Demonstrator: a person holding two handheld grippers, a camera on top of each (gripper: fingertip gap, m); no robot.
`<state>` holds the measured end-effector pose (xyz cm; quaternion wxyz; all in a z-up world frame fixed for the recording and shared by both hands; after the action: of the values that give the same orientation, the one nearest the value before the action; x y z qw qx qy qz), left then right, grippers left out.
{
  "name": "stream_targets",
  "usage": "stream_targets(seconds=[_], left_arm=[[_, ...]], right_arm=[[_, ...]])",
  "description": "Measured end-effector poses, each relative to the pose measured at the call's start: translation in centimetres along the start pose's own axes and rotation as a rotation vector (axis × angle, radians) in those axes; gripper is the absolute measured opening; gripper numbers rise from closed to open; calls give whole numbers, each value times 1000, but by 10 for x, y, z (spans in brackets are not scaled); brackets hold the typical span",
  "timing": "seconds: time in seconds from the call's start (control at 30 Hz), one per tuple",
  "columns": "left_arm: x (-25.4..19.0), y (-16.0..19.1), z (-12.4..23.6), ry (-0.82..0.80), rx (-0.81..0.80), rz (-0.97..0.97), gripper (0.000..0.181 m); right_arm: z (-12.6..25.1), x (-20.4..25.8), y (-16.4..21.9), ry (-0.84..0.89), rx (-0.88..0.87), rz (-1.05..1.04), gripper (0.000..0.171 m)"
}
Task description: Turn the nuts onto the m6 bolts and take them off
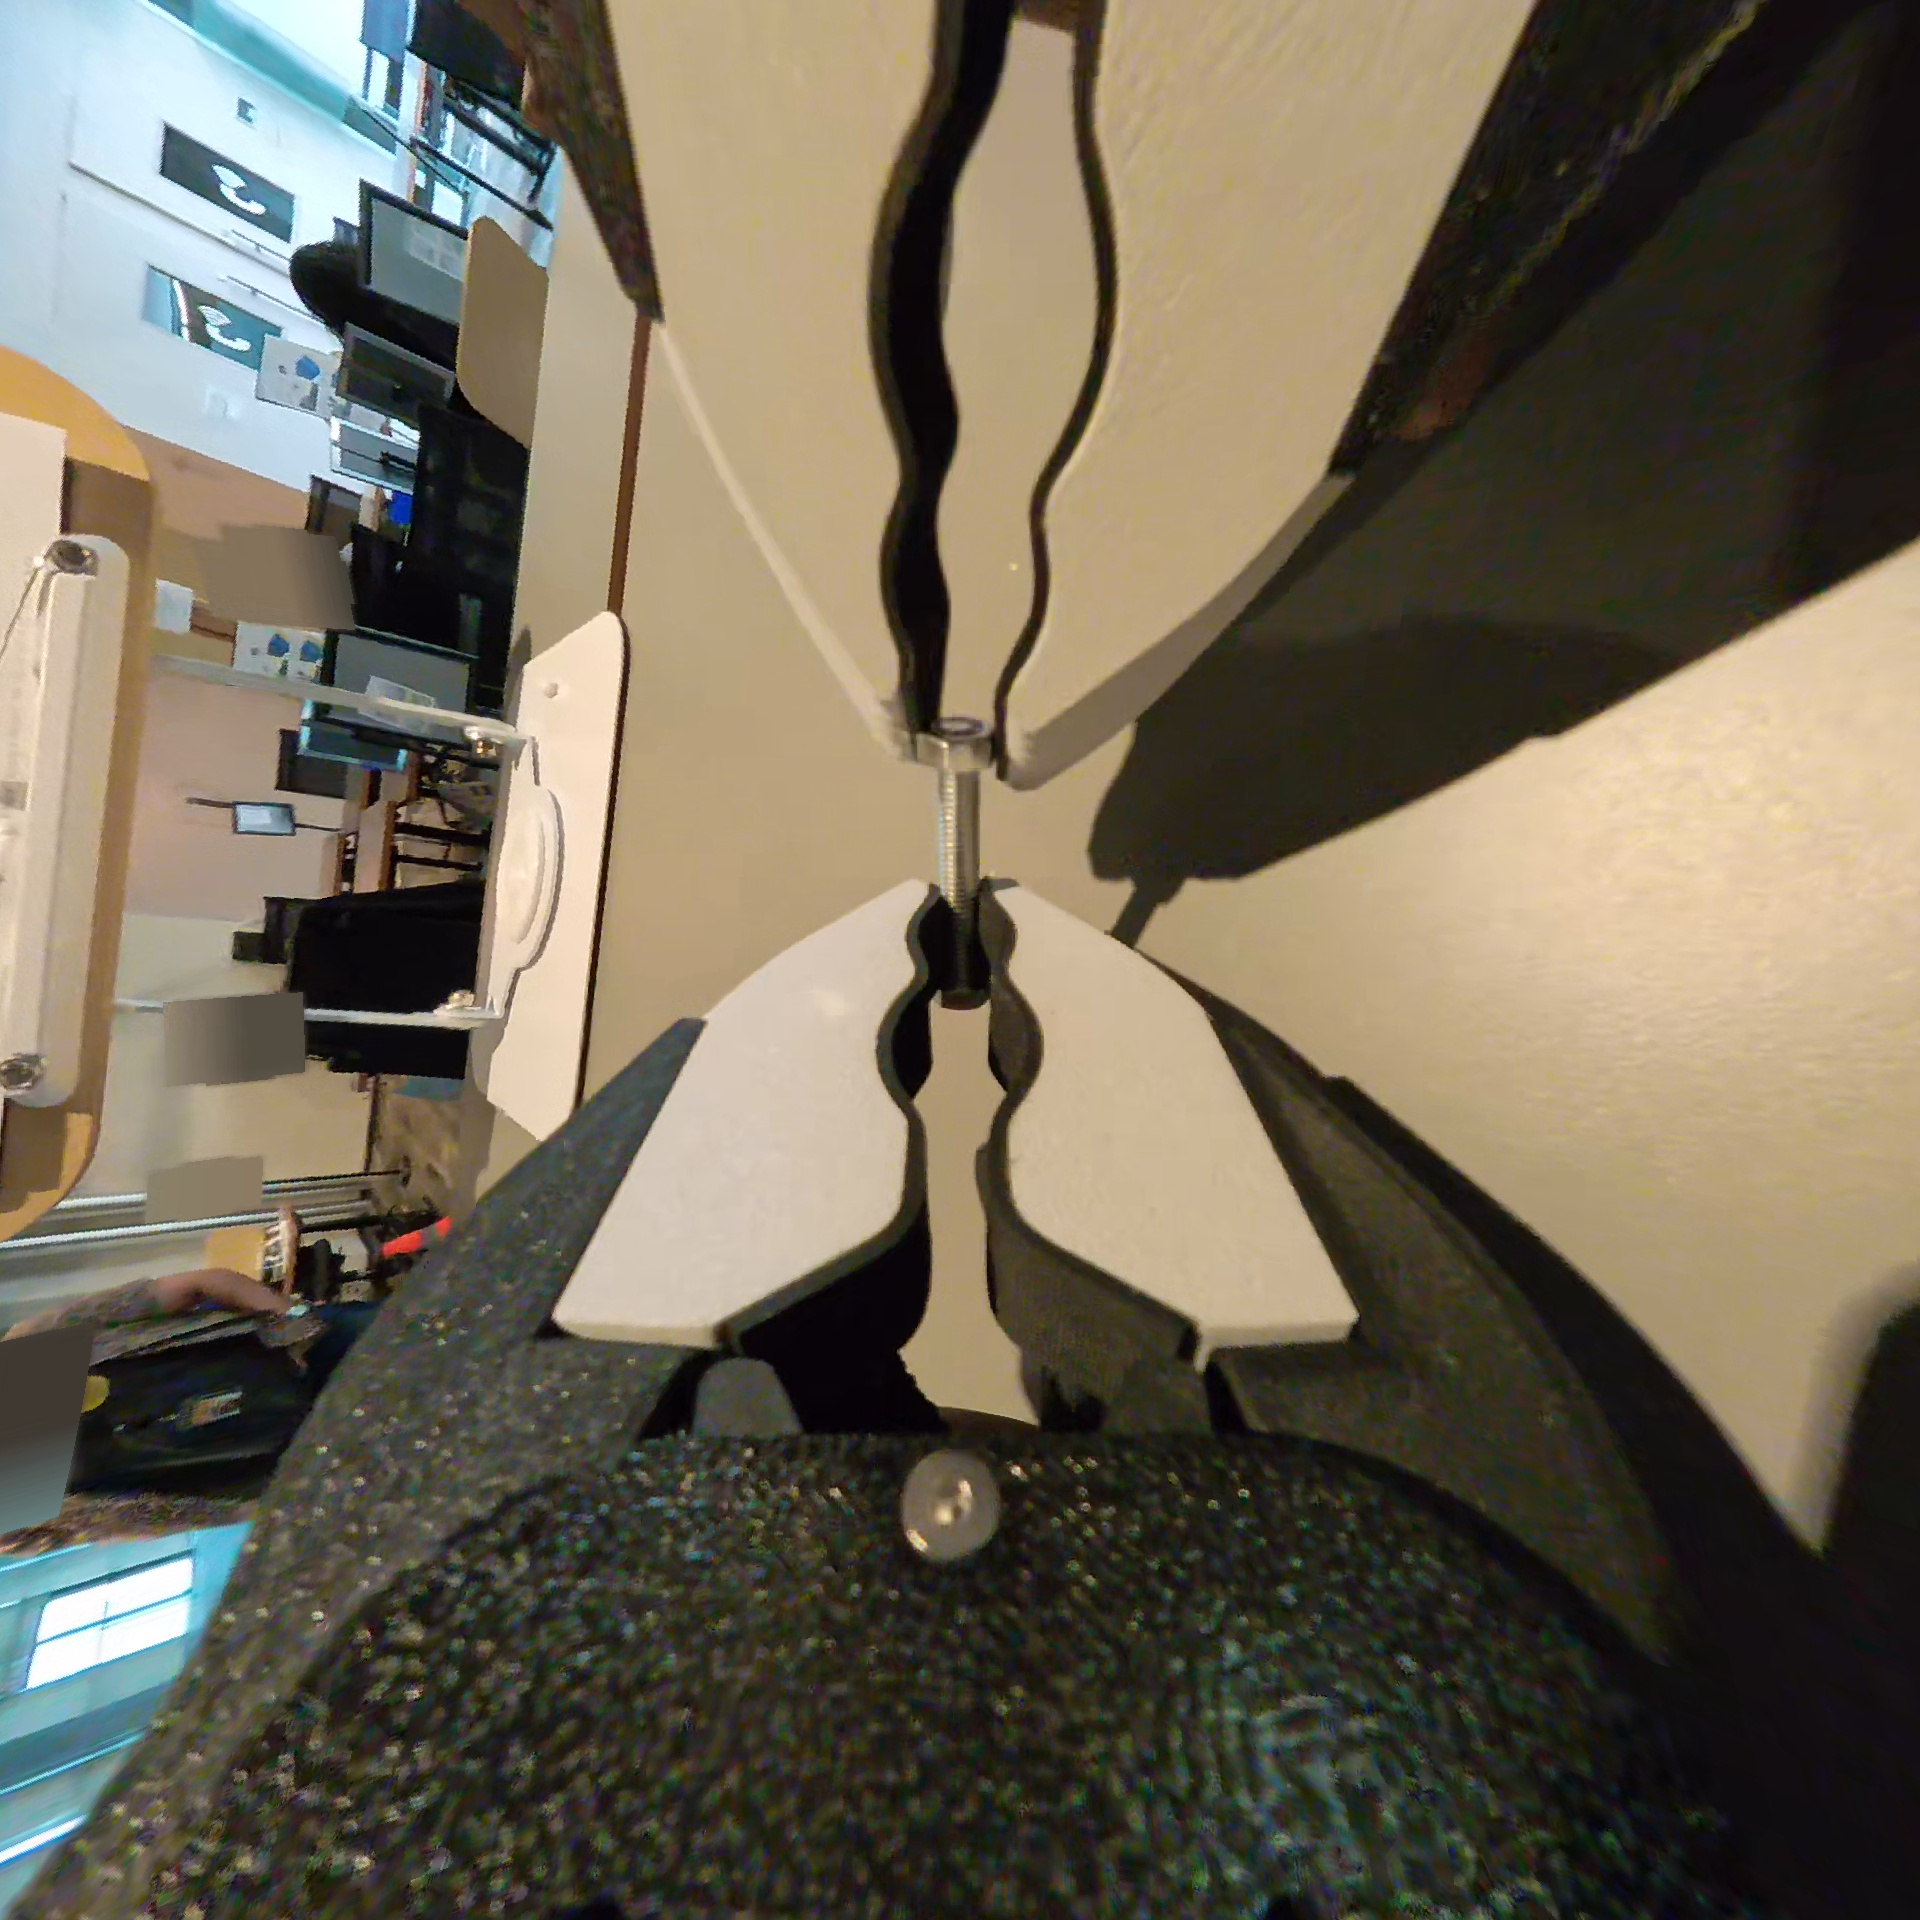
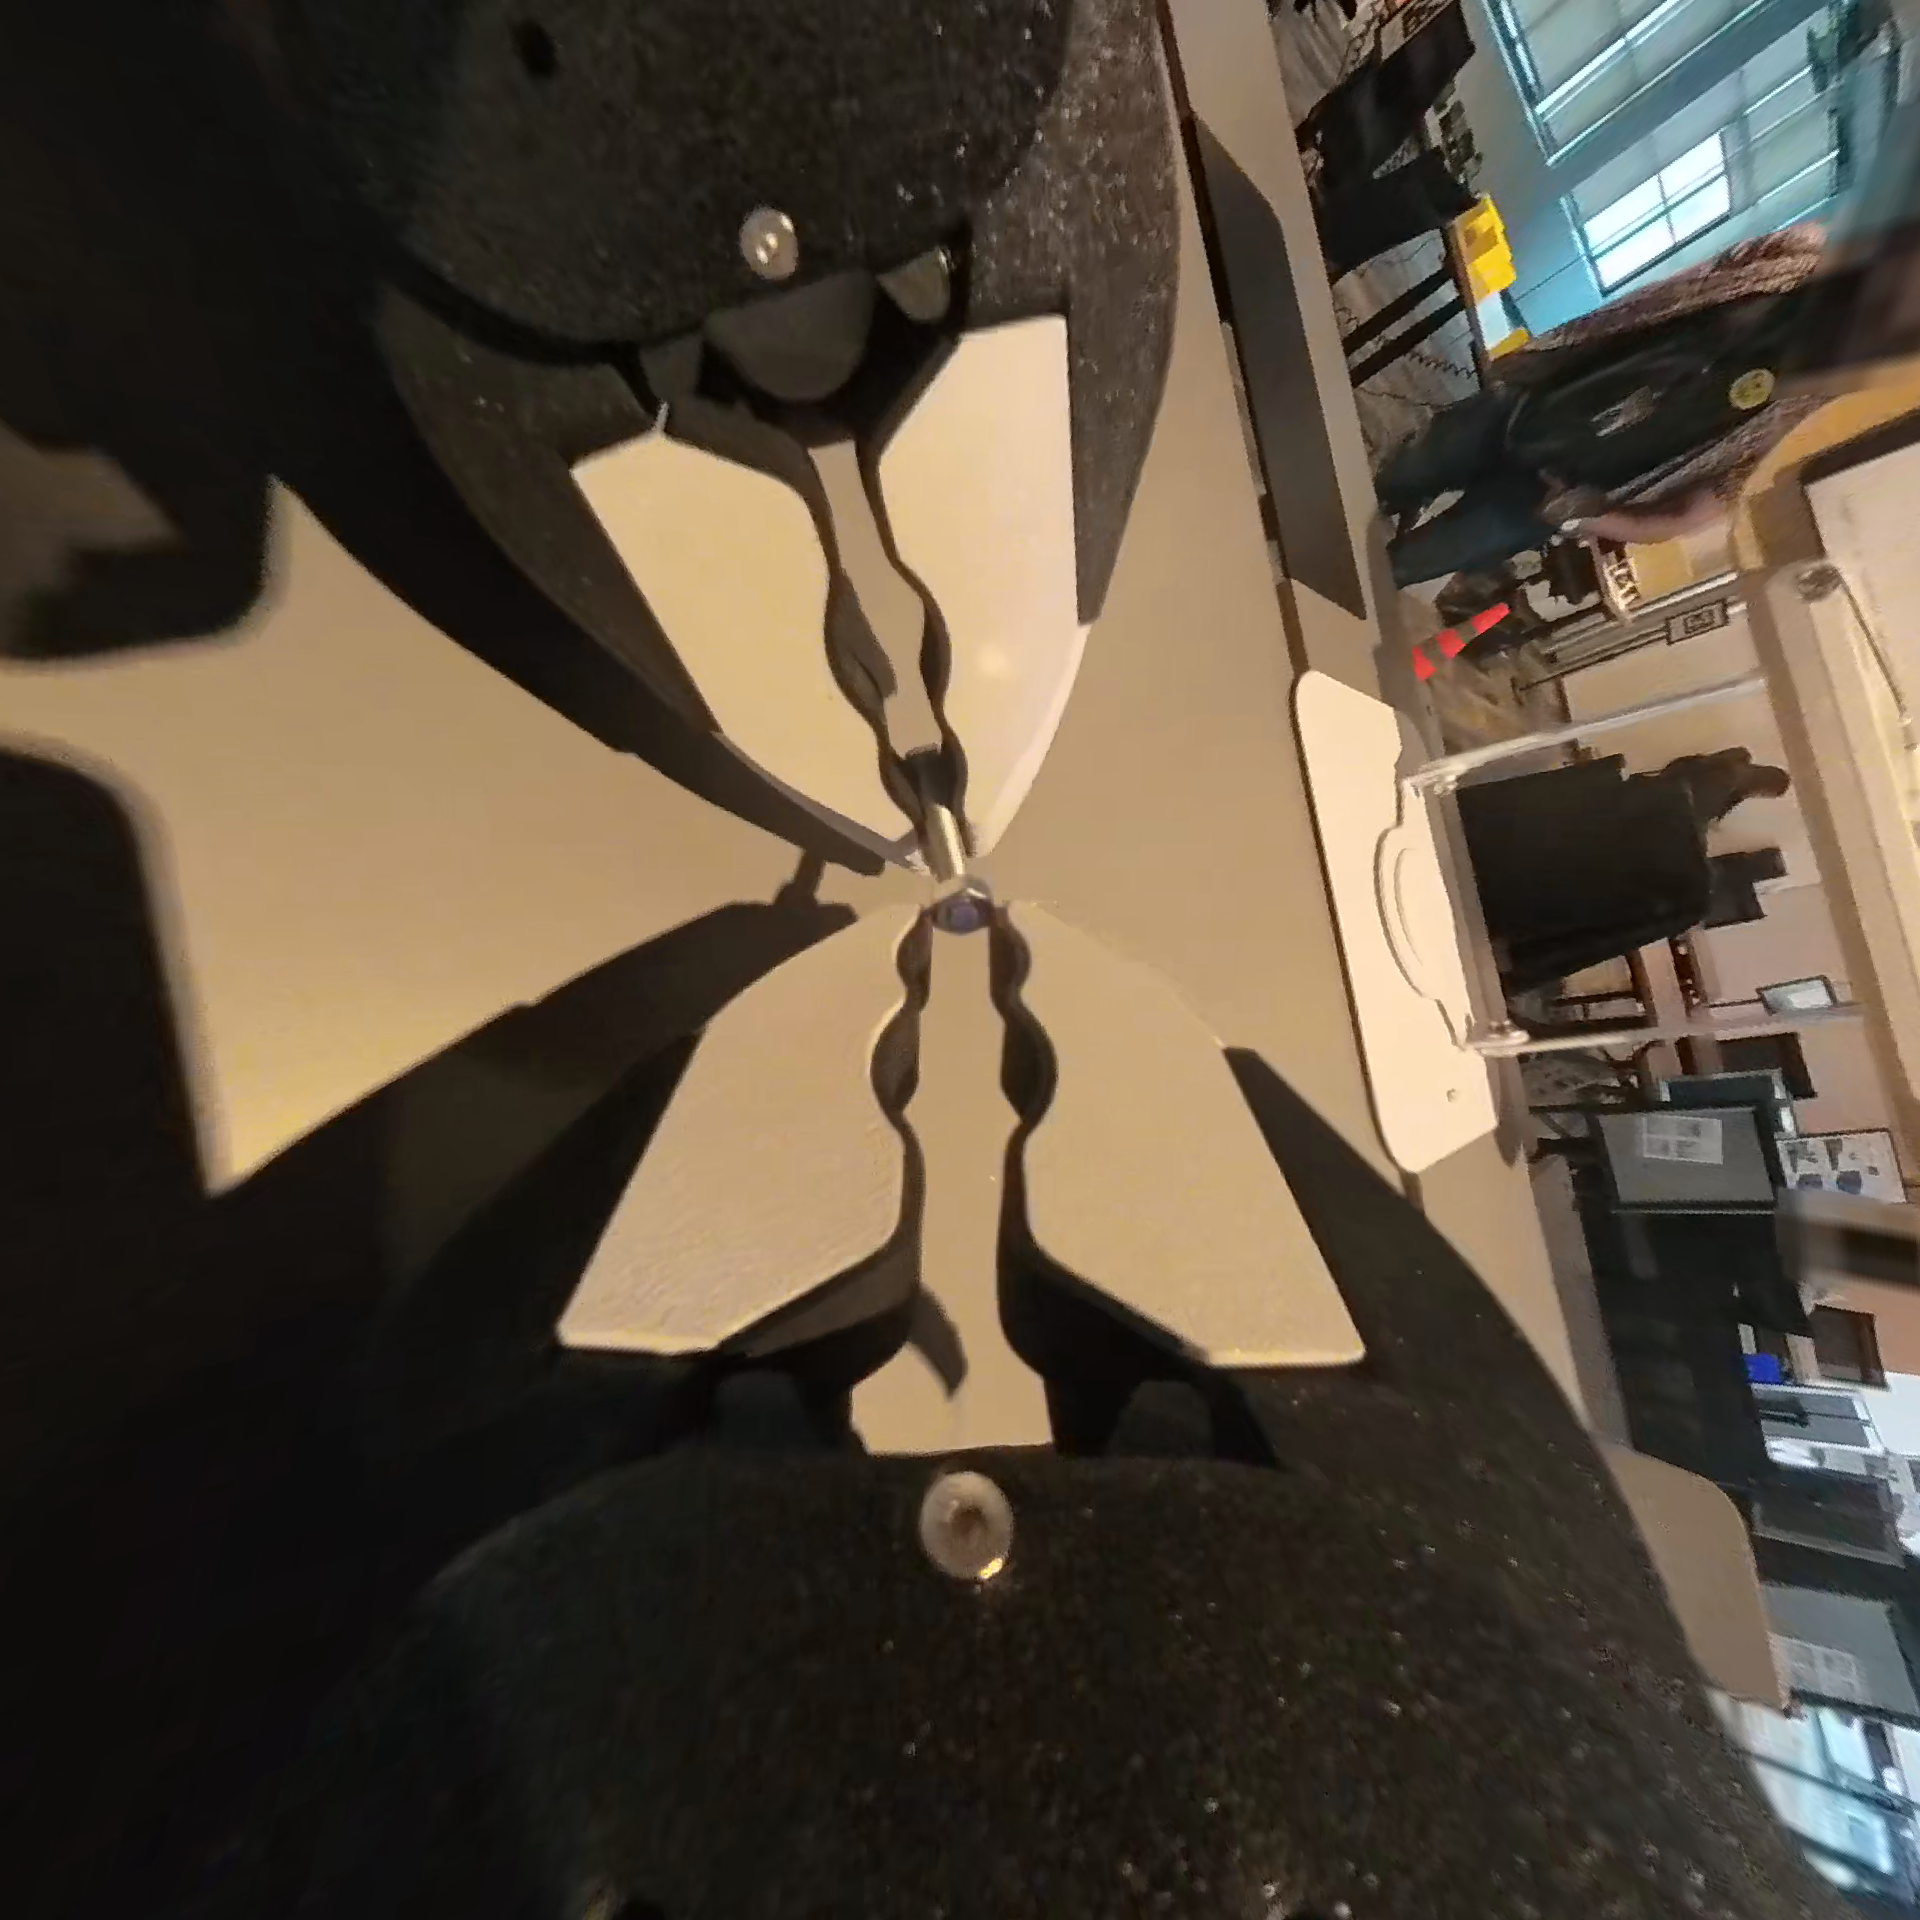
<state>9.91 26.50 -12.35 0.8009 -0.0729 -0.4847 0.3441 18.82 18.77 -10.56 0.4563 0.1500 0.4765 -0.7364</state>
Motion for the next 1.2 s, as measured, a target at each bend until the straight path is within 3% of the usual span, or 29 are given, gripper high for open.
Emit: stream_targets(seconds=[0.07,0.17,0.27,0.33,0.43,0.5,0.63,0.7,0.87,1.07,1.2], left_arm=[[0,1,-1,-25,34,-47,5],[-1,1,-1,-60,81,-116,6],[-1,0,-1,-72,81,-129,5],[0,-2,0,-70,50,-98,6],[3,-2,2,-64,33,-55,5],[3,1,1,-50,27,-32,6],[4,2,1,-32,13,-5,5],[3,2,2,-25,9,-2,5],[1,1,1,5,-5,-5,5],[-3,-1,0,40,-15,-26,6],[-4,0,-2,8,29,-73,6]], right_arm=[[-4,-1,-1,-23,36,-99,10],[-8,-8,1,-141,53,-466,10],[-10,-14,12,-314,-40,-874,10],[-9,-19,19,-416,-115,-998,10],[-4,-24,20,-420,-159,-913,24],[-1,-22,17,-334,-118,-707,34],[4,-9,6,-96,-29,-202,38],[3,-2,2,-39,-22,-54,38],[4,0,0,24,-35,23,31],[4,6,0,-21,-20,100,10],[-1,-1,1,-121,25,-192,10]])
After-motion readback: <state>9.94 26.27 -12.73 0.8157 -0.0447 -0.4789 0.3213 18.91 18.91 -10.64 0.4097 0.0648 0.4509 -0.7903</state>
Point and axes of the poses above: each gripper's, where its closed fingertips meet, z back along the fingers, y out of its underside, x = y × z across the jaws, the point moved 9 cm from there along z, back along the fingers, and after that the axes turned 1 degree about -x, right-handed, at the moved point
